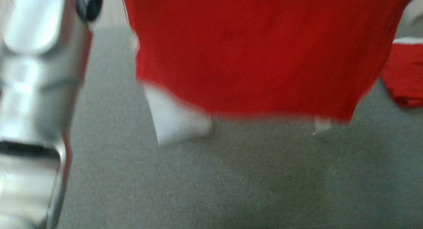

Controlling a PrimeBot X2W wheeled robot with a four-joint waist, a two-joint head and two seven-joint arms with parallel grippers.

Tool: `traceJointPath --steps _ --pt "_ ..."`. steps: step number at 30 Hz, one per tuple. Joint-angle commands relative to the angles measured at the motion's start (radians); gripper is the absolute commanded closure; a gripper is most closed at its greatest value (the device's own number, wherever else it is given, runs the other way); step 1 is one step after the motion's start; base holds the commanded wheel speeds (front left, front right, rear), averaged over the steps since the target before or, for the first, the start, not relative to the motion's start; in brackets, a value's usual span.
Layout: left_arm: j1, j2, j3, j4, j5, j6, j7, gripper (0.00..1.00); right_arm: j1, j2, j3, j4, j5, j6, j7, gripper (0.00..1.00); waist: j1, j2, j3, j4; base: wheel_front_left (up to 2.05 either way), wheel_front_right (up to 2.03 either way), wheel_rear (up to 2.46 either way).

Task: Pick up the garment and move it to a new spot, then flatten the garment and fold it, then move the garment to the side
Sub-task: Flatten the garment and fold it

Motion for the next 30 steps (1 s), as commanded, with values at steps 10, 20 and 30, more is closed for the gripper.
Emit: traceJointPath --steps 10,20,30 --pt "-0.384 -0.02 0.045 0.116 0.019 0.0 -0.188 1.0 -0.417 -0.06 0.01 0.155 -0.084 0.007 -0.217 1.0 -0.0003 0.0 0.291 0.044 0.0 0.0 0.0" --pt "-0.062 0.017 0.051 0.007 -0.014 -0.016 -0.192 1.0 -0.233 -0.058 0.029 0.17 -0.075 0.007 -0.221 1.0 -0.0003 0.0 0.378 0.051 0.0 0.0 0.0" --pt "0.594 0.093 0.074 -0.249 0.025 0.007 -0.192 1.0 0.228 -0.028 -0.054 0.053 -0.039 0.007 -0.221 1.0 -0.0003 0.0 0.215 0.043 0.0 0.0 0.0"
